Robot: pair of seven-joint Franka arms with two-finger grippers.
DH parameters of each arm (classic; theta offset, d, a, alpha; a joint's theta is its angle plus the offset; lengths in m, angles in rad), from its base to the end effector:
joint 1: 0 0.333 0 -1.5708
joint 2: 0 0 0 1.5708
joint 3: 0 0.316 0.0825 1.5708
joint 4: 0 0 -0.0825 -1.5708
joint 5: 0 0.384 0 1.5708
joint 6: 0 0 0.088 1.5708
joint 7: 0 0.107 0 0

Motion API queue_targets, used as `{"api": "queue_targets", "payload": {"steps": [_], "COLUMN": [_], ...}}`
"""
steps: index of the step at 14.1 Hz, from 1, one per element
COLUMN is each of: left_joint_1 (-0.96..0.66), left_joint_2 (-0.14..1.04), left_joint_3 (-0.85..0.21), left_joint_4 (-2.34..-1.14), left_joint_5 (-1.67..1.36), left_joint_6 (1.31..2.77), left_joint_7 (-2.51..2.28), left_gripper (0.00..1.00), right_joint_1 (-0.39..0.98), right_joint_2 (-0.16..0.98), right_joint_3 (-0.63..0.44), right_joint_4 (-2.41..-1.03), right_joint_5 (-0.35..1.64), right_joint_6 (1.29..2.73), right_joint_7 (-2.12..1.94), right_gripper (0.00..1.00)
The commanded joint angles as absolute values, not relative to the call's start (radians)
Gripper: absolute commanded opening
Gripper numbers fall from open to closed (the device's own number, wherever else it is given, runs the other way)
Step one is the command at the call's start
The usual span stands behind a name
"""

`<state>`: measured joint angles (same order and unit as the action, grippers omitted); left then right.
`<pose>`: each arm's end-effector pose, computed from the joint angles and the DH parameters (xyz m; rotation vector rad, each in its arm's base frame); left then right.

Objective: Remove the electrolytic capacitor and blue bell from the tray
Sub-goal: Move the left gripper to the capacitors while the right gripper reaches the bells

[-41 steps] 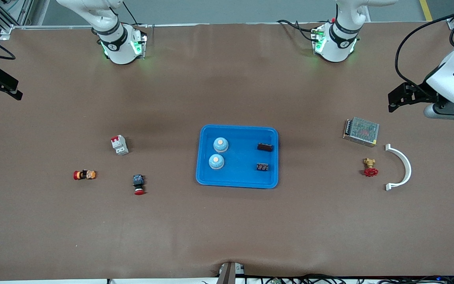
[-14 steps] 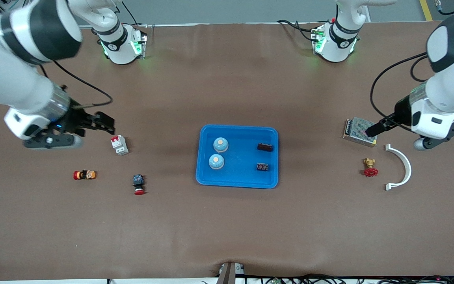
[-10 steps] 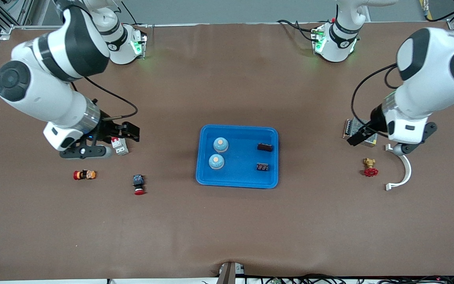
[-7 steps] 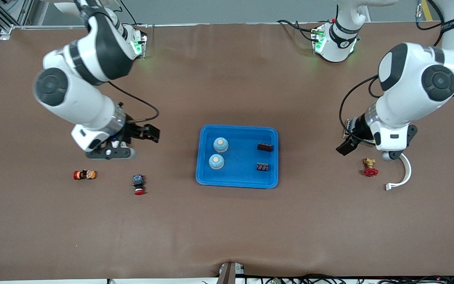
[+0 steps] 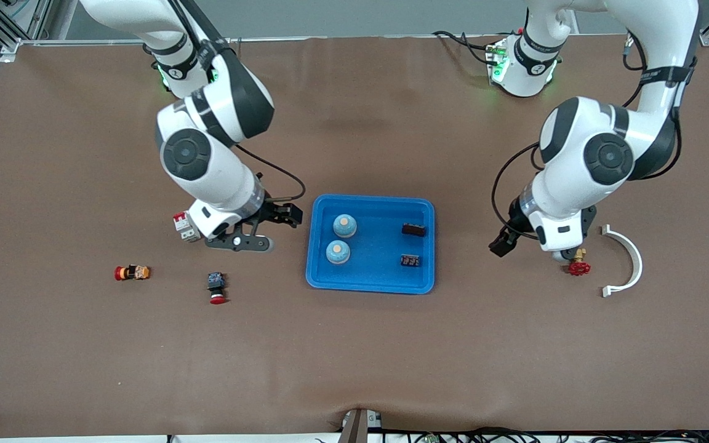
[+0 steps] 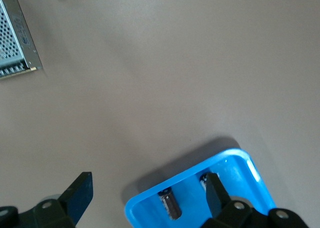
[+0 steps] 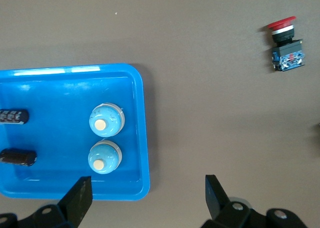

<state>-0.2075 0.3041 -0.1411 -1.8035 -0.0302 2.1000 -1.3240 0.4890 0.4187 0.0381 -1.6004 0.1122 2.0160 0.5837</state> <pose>0.5961 -0.2118 0.3785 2.7213 1.4814 -0.0835 0.5803 0.3418 0.3894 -3.0380 0.1648 0.0976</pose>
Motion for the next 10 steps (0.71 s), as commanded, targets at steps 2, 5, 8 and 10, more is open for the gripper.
{"api": "queue_targets", "payload": {"steps": [2,5,8,10], "left_joint_1": [-0.259,-0.290,-0.302,-0.321], "left_joint_2": [0.429,0.475,0.497,0.509], "left_joint_3": [-0.141,-0.140,-0.143,-0.143], "left_joint_4": [-1.688,-1.671,-1.670,-1.671], "left_joint_5": [0.037,0.057,0.119,0.123], "left_joint_6": [2.100,2.146,2.180,2.198], "left_joint_7": [-1.498,-1.615,-1.755,-1.801], "left_gripper": [1.00,1.00,1.00,1.00], "right_joint_1": [0.554,0.613,0.647,0.658], "right_joint_2": [0.462,0.505,0.526,0.544], "right_joint_3": [0.028,0.029,0.029,0.029], "right_joint_4": [-1.598,-1.600,-1.600,-1.600], "right_joint_5": [0.081,0.083,0.083,0.084], "right_joint_6": [2.074,2.120,2.128,2.131], "right_joint_7": [0.676,0.755,0.765,0.765], "right_gripper": [1.00,1.00,1.00,1.00]}}
